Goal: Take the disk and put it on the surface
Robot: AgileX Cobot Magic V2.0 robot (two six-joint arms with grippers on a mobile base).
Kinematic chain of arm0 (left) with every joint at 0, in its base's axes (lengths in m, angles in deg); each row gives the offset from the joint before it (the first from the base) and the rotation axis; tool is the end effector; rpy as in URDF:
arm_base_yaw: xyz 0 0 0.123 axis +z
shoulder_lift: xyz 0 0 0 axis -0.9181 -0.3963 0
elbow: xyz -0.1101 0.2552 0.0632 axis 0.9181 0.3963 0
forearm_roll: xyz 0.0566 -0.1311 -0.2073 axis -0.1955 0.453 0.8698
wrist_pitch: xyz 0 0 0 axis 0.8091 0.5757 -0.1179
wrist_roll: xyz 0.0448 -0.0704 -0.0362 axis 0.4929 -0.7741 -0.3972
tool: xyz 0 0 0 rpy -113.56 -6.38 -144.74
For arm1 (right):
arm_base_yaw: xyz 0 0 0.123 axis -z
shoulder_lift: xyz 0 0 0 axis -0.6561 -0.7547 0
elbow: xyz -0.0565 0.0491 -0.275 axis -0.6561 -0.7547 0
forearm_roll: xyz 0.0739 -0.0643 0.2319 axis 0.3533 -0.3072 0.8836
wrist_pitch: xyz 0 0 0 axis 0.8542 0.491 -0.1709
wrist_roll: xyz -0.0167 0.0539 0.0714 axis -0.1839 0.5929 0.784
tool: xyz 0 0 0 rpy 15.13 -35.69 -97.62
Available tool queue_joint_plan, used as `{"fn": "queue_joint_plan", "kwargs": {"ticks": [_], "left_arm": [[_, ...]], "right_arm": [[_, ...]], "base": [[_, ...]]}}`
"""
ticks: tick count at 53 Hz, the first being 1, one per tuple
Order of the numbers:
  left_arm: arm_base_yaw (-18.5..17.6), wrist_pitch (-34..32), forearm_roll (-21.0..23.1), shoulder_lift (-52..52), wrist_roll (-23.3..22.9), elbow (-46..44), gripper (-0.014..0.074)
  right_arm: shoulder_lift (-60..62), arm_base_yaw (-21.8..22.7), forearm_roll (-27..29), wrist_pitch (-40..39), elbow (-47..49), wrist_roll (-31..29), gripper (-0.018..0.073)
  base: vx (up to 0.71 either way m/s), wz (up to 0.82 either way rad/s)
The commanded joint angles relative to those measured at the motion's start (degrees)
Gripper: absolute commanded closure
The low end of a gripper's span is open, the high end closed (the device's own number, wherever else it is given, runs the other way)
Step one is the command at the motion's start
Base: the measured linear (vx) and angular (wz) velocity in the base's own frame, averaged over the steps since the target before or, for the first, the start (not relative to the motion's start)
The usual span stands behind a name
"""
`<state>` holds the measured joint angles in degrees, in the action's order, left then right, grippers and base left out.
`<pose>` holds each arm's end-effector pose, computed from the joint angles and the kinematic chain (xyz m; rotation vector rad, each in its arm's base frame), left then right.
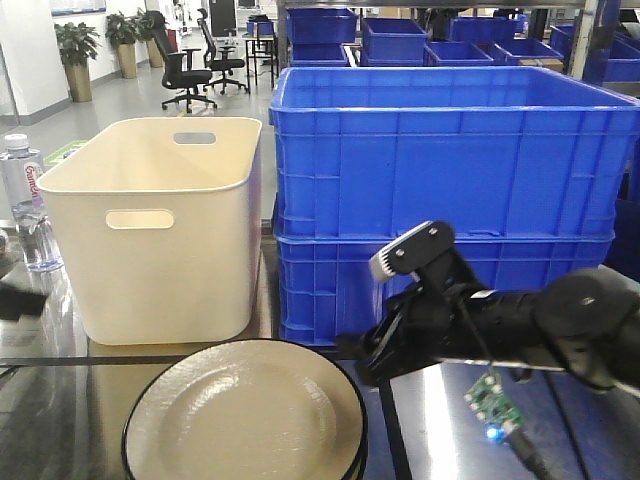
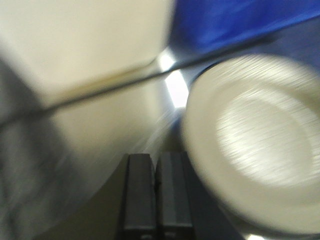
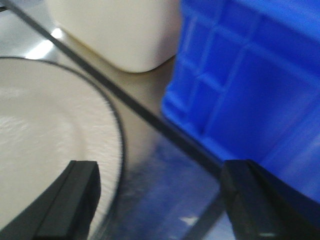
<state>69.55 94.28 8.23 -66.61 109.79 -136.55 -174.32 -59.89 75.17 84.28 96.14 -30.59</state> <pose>0.2533 -0.0157 0.4049 0.2508 2.3130 -0.2840 0.3424 0.1446 0.3137 -0.7640 1.9208 0.3455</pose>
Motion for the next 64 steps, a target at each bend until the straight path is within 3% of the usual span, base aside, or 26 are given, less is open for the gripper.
{"fn": "queue_joint_plan", "kwargs": {"ticks": [1, 6, 10, 14, 19, 27, 37, 46, 64], "left_arm": [[0.1, -3.2, -11.1, 1.7, -9.0, 1.5, 0.0601], [0.1, -4.2, -18.3, 2.5, -11.5, 5.1, 0.0601], [0.1, -6.8, -18.8, 4.5, -11.4, 8.8, 0.0601], [-0.1, -12.0, -17.9, 8.6, -11.1, 14.0, 0.0601], [-0.1, -18.7, -14.3, 15.0, -8.7, 20.6, 0.0601], [-0.1, -26.8, -4.9, 28.6, -1.3, 32.7, 0.0601], [-0.1, -30.0, 2.7, 43.0, 6.0, 43.9, 0.0601], [-0.1, -32.3, 3.1, 49.0, 7.0, 48.5, 0.0601], [-0.1, -31.3, 3.1, 49.2, 6.9, 48.7, 0.0601]], "right_arm": [[5.5, 1.7, -3.5, -2.2, 1.8, 5.8, 0.0140], [9.2, 3.6, -10.5, 1.6, 1.8, 16.8, 0.0355], [12.5, 5.0, -18.0, 6.3, 1.8, 25.4, 0.0556], [16.1, 6.0, -26.2, 10.8, 1.8, 32.4, 0.0575], [20.5, 6.1, -30.9, 13.4, 0.7, 35.3, 0.0571], [31.6, 6.1, -26.8, 3.0, -9.6, 32.2, 0.0568], [43.9, 6.0, -16.8, -16.5, -26.5, 22.9, 0.0568], [48.3, 6.0, -8.0, -29.5, -33.5, 21.2, 0.0568], [48.4, 6.0, -6.3, -29.5, -34.1, 21.2, 0.0568]], "base": [[0.00, 0.00], [0.00, 0.00], [0.00, 0.00], [0.00, 0.00], [0.00, 0.00], [0.00, 0.00], [0.00, 0.00], [0.00, 0.00], [0.00, 0.00]]}}
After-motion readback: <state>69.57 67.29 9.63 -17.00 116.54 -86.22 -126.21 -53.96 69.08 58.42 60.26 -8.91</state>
